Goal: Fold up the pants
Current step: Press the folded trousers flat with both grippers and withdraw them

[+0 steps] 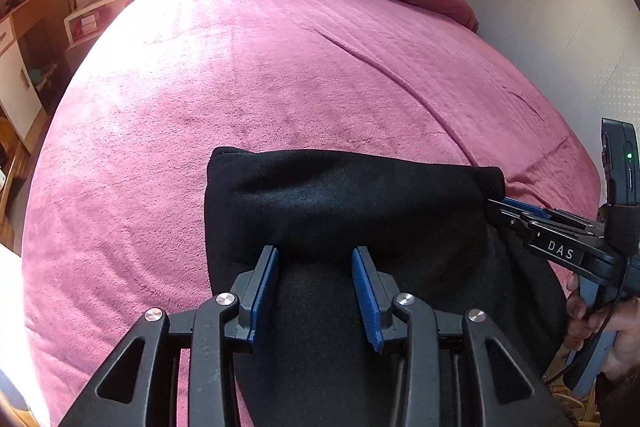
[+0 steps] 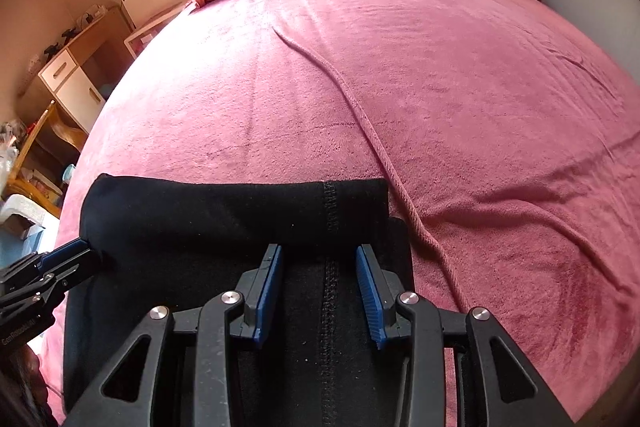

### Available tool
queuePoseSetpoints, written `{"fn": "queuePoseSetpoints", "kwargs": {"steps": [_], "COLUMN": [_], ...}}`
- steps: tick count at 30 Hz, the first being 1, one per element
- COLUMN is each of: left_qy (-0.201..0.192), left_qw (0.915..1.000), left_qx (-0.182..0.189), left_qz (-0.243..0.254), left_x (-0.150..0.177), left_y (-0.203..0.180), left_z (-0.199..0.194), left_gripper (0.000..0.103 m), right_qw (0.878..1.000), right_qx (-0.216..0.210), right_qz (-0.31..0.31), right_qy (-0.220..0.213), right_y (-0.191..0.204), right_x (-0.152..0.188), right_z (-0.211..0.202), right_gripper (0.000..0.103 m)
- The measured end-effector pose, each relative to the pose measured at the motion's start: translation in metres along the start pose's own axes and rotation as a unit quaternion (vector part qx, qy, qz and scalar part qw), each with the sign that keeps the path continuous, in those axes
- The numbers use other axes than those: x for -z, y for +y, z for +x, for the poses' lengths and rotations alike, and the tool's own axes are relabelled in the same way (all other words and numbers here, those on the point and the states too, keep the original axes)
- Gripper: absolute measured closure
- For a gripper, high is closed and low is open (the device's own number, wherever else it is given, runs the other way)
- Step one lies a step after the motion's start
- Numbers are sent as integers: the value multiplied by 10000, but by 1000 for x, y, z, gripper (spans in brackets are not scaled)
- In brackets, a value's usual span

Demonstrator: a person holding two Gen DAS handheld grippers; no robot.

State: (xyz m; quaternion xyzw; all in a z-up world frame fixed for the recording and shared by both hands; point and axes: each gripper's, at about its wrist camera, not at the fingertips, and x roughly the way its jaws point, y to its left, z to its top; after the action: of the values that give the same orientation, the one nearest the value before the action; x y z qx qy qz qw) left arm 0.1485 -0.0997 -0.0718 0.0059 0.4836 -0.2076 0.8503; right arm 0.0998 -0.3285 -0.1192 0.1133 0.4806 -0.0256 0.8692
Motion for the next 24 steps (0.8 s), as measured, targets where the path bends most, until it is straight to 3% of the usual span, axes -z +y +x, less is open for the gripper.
{"fn": "queuePoseSetpoints", "kwargs": {"steps": [4,6,11,13,16,22,23,24], "left_qy": [-129,-149,-194,-208,-263,-279,-280,-288], "left_qw": [9997,9996,9995,9993,9990,9987,9988,9987], "left_qx": [46,29,-52,-73,-94,-129,-148,-166], "left_qz": [-190,-227,-246,-291,-336,-401,-386,-386], "left_x": [11,18,41,49,60,77,79,82], "left_y": [8,12,14,15,15,13,12,11], "left_z": [-15,-20,-30,-32,-39,-46,-47,-48], "left_gripper": [62,62,62,51,49,48,48,48], "right_qw": [10000,10000,9999,9999,9998,9999,9998,9997], "right_qx": [-70,-8,55,27,25,41,29,13], "right_qz": [-20,-42,13,89,149,15,-26,-101], "right_qy": [-53,-42,84,108,104,154,183,209], "right_y": [-4,-6,-17,-24,-29,-33,-33,-30], "right_x": [8,16,41,49,65,90,94,98], "right_z": [-13,-18,-25,-29,-42,-61,-63,-64], "right_gripper": [56,46,41,41,40,41,48,62]}}
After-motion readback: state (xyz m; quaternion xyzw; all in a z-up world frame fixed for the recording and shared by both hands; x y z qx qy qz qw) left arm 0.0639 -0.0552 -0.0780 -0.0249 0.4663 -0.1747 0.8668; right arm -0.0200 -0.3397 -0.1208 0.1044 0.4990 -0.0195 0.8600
